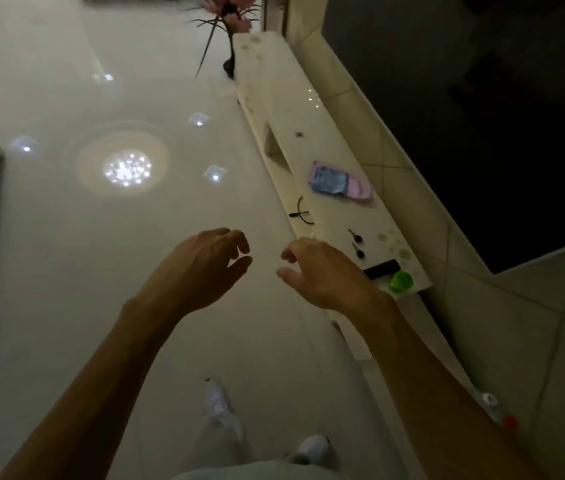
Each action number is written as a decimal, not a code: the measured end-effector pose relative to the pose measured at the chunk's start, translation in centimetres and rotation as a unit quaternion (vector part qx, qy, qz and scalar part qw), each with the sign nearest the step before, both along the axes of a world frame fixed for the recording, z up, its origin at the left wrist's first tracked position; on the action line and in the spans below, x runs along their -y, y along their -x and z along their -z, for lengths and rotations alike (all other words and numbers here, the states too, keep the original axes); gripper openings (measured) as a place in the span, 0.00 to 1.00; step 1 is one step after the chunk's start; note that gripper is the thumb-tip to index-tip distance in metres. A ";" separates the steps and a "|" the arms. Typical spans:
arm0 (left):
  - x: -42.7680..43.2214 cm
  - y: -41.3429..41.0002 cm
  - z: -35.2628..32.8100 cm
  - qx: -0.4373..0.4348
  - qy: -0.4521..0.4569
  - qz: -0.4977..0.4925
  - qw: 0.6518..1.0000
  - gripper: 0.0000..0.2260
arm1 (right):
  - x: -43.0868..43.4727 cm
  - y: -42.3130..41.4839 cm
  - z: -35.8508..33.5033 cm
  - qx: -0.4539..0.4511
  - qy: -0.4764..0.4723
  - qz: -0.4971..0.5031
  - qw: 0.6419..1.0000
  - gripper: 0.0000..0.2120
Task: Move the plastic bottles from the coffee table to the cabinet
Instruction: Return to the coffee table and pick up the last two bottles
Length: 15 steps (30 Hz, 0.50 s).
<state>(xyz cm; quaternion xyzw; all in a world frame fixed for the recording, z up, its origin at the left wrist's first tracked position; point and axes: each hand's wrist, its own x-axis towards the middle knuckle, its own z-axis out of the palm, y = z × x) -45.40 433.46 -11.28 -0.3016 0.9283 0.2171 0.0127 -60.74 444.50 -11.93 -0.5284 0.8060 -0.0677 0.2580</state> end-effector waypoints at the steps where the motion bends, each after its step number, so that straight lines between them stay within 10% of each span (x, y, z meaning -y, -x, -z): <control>1: 1.7 -1.2 0.0 0.003 0.006 -0.012 1.000 0.12 | 1.9 -0.9 0.0 0.000 -0.002 -0.013 1.000 0.20; 15: 14.2 -13.1 -0.5 0.088 -0.006 -0.097 0.991 0.16 | 18.7 -9.8 0.0 -0.014 0.001 -0.133 0.991 0.20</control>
